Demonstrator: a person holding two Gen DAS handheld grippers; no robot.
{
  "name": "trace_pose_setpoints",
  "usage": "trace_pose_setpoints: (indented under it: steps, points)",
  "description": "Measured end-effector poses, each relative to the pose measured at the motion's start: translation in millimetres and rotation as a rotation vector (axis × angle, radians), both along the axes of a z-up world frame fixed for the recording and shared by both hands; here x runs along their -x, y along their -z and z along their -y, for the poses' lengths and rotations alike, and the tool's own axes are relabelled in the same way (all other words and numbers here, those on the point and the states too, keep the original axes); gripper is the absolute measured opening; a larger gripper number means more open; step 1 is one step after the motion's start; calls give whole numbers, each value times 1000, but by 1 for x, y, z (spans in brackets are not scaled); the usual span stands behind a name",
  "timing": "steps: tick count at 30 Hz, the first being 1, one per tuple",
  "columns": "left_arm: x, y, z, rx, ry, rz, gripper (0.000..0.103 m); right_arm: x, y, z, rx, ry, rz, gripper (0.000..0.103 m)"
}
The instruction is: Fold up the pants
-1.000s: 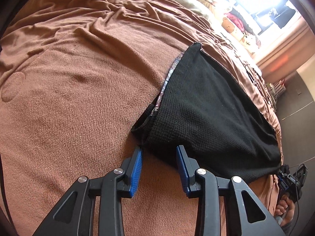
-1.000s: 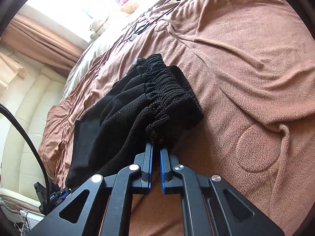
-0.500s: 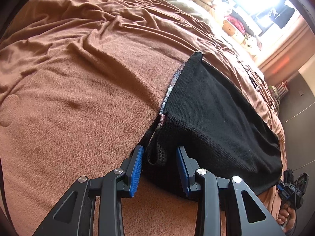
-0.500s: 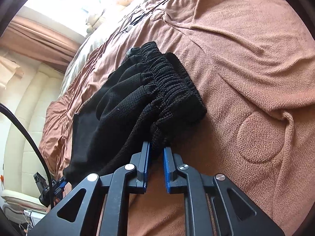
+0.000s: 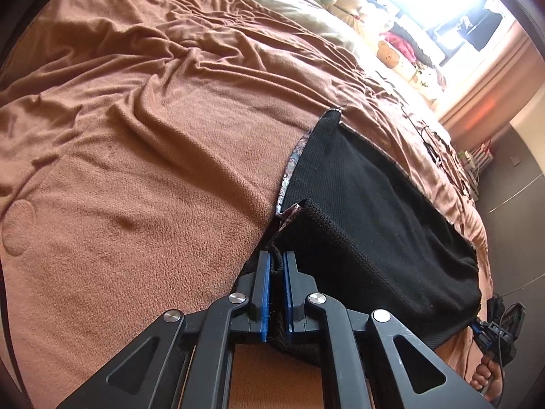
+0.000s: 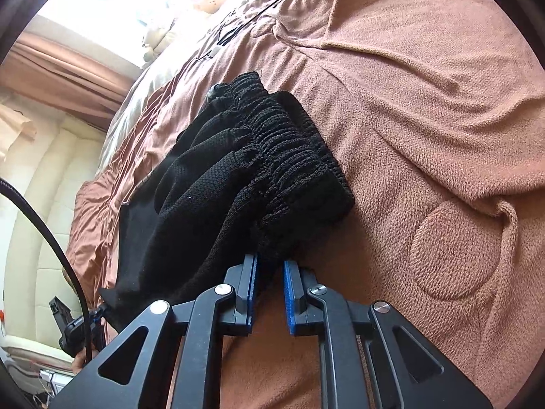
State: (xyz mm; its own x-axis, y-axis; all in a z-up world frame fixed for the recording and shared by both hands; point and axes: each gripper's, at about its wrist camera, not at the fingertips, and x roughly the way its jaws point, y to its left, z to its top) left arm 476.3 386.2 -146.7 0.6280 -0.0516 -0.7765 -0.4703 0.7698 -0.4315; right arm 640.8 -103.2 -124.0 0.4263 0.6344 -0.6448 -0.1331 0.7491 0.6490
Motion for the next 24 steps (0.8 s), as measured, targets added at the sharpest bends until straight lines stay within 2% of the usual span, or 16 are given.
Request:
trace_pose_setpoints:
  steps: [6,10,13,19,21,23,24]
  points:
    - [11,-13,4,-91,7,-13,7,6,-4,0,22,-5,11,8]
    - [18,-3,-1,-8,-6,-18,4,7,-6,-1,40,-7,8,8]
    - [23,3,-1,-6,-14,-44,4,8,-7,1,35,-1,5,8]
    - [29,23,-4,56,-43,-101,5,8,-9,3,44,10,0,8]
    - [31,23,-4,90,-40,-89,12,9,-10,3,45,6,-10,8]
    - [35,22,-7,114,-55,-73,36,9,-11,5,19,4,-26,11]
    - [38,21,-8,126,-63,-56,41,9,-11,7,2,3,-30,17]
